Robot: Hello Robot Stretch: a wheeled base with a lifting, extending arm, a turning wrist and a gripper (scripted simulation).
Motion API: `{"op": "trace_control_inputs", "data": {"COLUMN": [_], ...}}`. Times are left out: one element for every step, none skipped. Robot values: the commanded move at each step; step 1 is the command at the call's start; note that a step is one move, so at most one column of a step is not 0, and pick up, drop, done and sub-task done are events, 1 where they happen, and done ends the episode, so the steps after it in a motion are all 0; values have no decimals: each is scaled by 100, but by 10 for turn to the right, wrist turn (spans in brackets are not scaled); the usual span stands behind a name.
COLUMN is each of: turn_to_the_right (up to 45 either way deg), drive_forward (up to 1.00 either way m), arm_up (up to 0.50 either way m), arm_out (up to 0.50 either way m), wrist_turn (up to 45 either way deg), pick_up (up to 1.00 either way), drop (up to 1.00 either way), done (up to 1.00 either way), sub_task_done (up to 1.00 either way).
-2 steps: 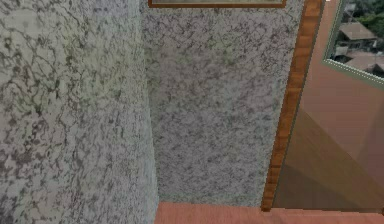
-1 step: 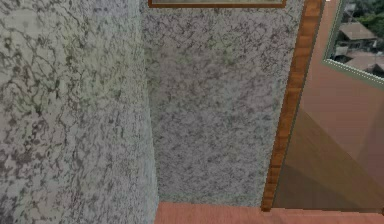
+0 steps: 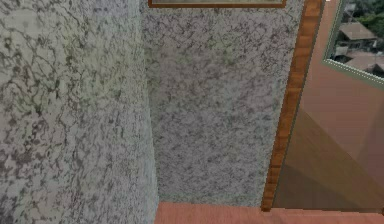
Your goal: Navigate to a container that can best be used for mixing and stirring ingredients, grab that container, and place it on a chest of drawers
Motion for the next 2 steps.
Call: {"op": "trace_control_inputs", "data": {"turn_to_the_right": [90,0], "drive_forward": [0,30], "arm_up": [0,0], "arm_out": [0,0], "wrist_turn": [0,0], "pick_up": [0,0], "drop": [0,0], "done": [0,0], "sub_task_done": [0,0]}}
